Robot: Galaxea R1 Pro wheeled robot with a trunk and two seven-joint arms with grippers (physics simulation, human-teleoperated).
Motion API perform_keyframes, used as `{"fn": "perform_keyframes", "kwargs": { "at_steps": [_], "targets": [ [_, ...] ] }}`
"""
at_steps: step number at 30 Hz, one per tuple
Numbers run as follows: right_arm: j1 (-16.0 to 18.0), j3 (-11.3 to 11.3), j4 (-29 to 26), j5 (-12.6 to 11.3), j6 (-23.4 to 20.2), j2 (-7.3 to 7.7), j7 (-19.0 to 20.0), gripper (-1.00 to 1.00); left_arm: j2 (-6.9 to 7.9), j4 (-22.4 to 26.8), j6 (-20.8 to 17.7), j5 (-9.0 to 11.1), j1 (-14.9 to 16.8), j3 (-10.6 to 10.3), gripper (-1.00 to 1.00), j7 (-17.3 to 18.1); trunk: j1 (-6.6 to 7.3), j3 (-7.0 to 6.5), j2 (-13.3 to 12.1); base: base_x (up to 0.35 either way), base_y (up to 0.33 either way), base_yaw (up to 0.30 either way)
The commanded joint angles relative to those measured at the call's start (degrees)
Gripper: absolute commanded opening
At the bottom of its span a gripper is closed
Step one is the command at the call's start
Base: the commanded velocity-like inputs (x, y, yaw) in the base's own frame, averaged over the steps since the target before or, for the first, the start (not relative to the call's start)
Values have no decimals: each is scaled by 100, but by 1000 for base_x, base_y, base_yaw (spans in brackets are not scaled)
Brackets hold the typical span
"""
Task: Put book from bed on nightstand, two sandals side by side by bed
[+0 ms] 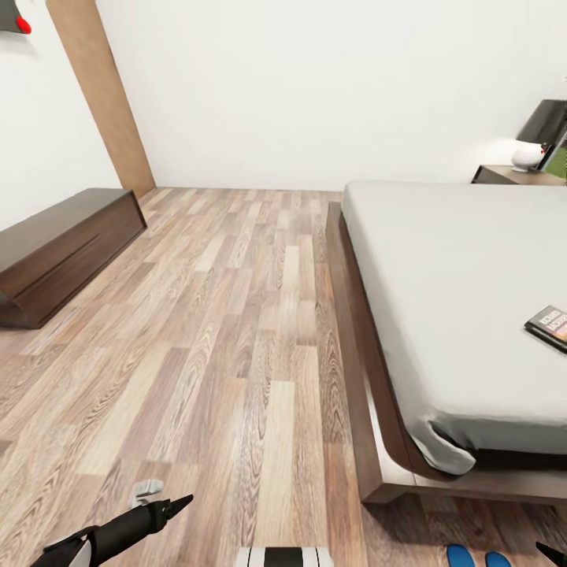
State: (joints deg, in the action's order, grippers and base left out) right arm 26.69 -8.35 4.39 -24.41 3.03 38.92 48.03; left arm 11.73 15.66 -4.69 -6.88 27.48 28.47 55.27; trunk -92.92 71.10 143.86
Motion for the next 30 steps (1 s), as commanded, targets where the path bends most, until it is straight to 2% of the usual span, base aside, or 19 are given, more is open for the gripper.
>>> {"fn": "perform_keyframes", "kwargs": {
  "at_steps": [1, 30],
  "targets": [
    [11, -42, 27, 33, 31, 4, 22, 100, -6, 7, -50, -51, 3, 47, 100, 32, 3, -18, 0, 0, 0, 0],
    [11, -35, 27, 33, 31, -15, 22, 100, -19, 7, -50, -51, 3, 45, 100, 28, 78, -661, -38, 0, 0, 0]
  ]
}}
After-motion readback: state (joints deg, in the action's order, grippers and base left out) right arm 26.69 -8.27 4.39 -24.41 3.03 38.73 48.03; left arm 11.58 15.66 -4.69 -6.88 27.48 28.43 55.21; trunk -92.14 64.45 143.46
